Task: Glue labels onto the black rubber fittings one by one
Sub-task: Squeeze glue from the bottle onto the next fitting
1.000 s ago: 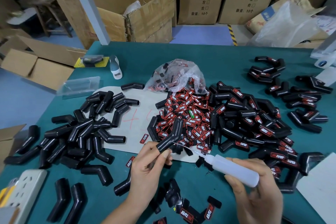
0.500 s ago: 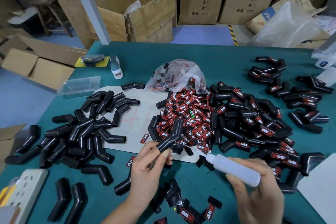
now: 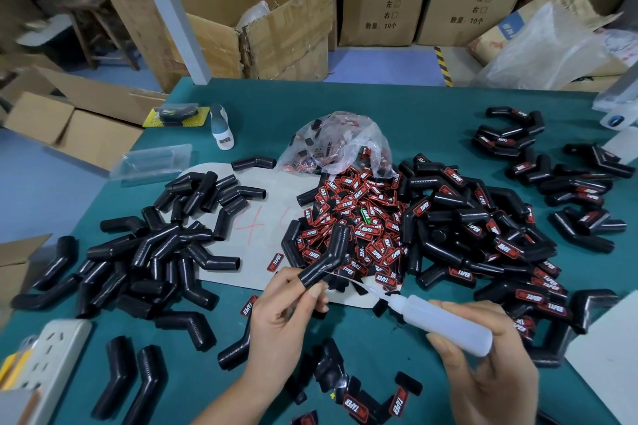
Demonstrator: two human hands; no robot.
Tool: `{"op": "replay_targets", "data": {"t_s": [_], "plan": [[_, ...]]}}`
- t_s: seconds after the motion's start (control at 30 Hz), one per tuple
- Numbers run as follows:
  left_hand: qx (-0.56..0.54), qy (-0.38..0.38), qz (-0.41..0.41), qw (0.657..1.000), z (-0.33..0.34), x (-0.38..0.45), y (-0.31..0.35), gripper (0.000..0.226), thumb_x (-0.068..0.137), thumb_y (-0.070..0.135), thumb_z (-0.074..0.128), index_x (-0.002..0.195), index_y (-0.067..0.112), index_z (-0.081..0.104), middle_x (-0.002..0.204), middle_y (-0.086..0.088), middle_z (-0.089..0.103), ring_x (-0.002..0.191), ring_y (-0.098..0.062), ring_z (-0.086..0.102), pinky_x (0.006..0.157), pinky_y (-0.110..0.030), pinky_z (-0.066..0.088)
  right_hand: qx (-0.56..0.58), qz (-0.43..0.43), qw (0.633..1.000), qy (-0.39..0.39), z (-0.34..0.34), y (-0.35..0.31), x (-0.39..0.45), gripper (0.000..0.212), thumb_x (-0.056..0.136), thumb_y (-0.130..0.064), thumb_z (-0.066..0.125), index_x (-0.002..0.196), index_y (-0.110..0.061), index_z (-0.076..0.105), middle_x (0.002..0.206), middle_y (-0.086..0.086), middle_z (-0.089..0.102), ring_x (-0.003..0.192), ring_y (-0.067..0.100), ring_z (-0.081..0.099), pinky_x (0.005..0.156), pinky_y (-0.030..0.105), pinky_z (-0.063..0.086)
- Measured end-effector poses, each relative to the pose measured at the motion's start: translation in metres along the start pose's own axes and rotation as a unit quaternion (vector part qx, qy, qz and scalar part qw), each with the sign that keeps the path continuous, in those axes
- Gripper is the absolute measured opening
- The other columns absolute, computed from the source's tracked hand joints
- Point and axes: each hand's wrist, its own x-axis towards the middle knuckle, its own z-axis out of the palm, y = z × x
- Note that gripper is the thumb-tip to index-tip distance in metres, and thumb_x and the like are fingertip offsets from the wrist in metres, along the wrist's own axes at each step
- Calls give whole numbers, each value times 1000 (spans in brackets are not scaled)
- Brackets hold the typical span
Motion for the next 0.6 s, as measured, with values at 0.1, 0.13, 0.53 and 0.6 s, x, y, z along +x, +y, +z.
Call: {"op": "replay_targets", "data": {"t_s": [0.1, 0.13, 0.53, 0.6], "plan": [[-1, -2, 1, 1000, 0, 0, 1, 22, 101, 47, 67, 93, 32, 81, 91, 7, 65, 73, -19, 67, 72, -24, 57, 5, -5, 1000, -2, 0, 1, 0, 21, 85, -21, 66, 106, -17, 62, 106, -16, 70, 96, 12, 66, 77, 19, 54], [1, -2, 3, 1000, 0, 0, 1, 22, 101, 46, 67, 92, 32, 81, 90, 7, 65, 73, -19, 67, 71, -25, 56, 6, -7, 1000, -7, 0, 1, -1, 21, 85, -21, 66, 106, -17, 62, 105, -15, 70, 95, 11, 65, 77, 18, 53], [-9, -10, 4, 1000, 0, -1, -1, 18, 99, 25, 65, 93, 31, 81, 89, 6, 65, 74, -18, 67, 71, -26, 57, -6, -10, 1000, -17, 0, 2, -5, 22, 84, -23, 67, 105, -18, 65, 100, -8, 70, 90, 14, 65, 68, 34, 53], [-9, -8, 3, 1000, 0, -1, -1, 18, 99, 25, 66, 93, 30, 81, 90, 6, 65, 74, -18, 67, 72, -26, 57, -8, -9, 1000, -18, 0, 2, -5, 22, 84, -23, 67, 106, -19, 65, 101, -9, 70, 91, 15, 65, 68, 36, 53]]}}
